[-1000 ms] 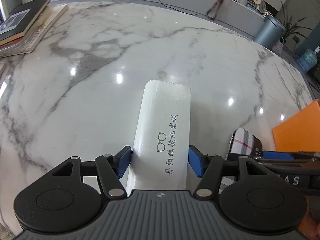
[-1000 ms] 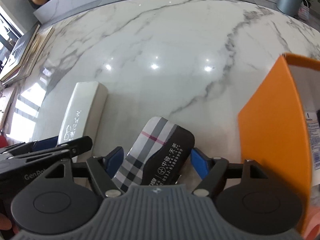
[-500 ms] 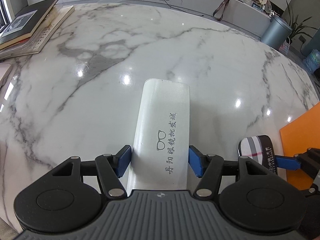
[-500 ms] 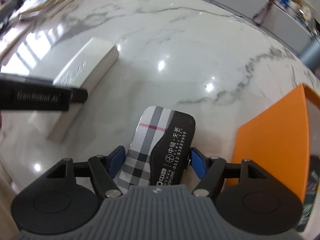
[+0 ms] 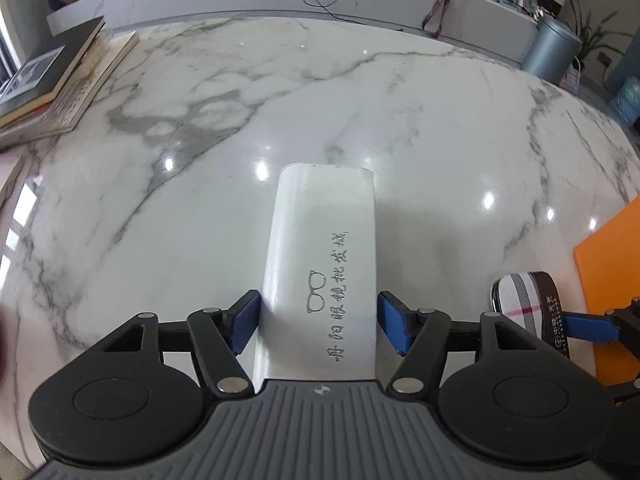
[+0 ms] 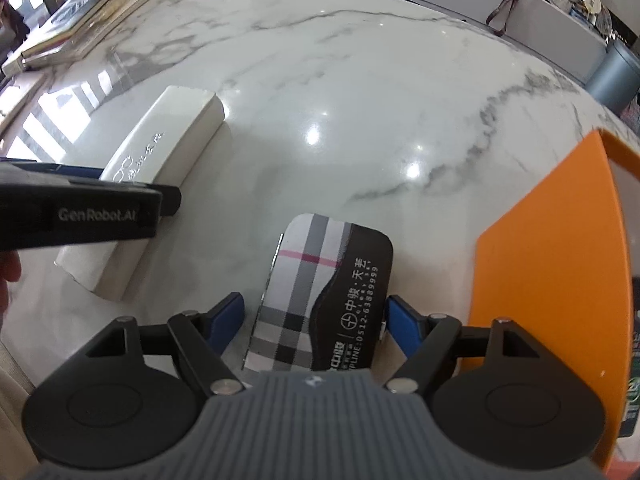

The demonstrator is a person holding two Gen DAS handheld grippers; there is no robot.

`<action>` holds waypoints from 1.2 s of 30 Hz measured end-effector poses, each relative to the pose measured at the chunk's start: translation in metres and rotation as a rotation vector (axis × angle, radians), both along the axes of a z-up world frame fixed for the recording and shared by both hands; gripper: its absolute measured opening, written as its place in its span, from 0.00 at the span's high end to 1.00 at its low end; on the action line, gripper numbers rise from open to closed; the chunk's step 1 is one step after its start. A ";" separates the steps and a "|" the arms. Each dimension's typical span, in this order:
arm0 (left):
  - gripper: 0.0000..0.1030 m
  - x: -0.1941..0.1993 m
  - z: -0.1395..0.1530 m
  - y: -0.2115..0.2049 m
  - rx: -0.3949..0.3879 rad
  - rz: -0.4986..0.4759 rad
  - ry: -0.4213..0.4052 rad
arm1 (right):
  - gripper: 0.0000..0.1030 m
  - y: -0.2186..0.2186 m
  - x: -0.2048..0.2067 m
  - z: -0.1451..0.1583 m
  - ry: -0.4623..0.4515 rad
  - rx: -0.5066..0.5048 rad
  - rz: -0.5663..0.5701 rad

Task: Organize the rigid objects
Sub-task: 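Lift the plaid card case with the right gripper while the left lifts the glasses case, then carry the glasses case toward the orange box with the left gripper while the right carries the card case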

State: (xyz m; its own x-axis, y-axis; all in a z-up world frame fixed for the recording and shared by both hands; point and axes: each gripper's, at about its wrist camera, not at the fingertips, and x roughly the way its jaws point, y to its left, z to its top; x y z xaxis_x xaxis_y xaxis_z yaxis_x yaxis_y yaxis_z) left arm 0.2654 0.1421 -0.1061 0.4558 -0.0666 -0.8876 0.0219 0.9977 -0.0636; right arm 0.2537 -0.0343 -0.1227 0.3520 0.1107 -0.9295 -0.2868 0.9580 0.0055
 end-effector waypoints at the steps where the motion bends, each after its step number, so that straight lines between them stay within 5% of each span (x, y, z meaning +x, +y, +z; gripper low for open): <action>1: 0.29 0.000 0.000 -0.001 0.010 -0.004 -0.002 | 0.33 0.000 -0.001 0.001 -0.011 -0.002 0.004; 9: 0.33 0.000 0.001 -0.001 0.020 0.000 -0.009 | 0.34 0.004 -0.006 0.003 -0.044 -0.004 0.050; 21: 0.34 -0.014 0.035 0.000 -0.073 -0.018 -0.110 | 0.36 0.000 -0.018 0.038 -0.146 0.059 0.077; 22: 0.34 -0.016 0.039 0.000 -0.076 -0.018 -0.119 | 0.74 -0.002 -0.019 0.042 -0.160 0.066 0.072; 23: 0.34 -0.020 0.044 -0.001 -0.082 -0.018 -0.129 | 0.99 -0.004 -0.021 0.048 -0.199 0.048 0.061; 27: 0.33 -0.031 0.058 -0.010 -0.099 -0.033 -0.155 | 1.00 -0.018 -0.021 0.074 -0.229 0.114 0.033; 32: 0.33 -0.036 0.056 -0.018 -0.097 -0.044 -0.119 | 1.00 -0.014 -0.026 0.072 -0.181 0.129 0.074; 36: 0.34 -0.045 0.048 -0.012 -0.115 -0.016 -0.084 | 0.83 -0.003 -0.036 0.054 -0.101 0.118 0.151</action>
State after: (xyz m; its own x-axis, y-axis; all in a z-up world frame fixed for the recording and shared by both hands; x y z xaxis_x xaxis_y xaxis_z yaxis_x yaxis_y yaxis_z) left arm 0.2205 0.1297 -0.0578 0.5260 -0.1737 -0.8325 0.0478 0.9834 -0.1750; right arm 0.2182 -0.0374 -0.0686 0.4136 0.2749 -0.8680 -0.4321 0.8984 0.0787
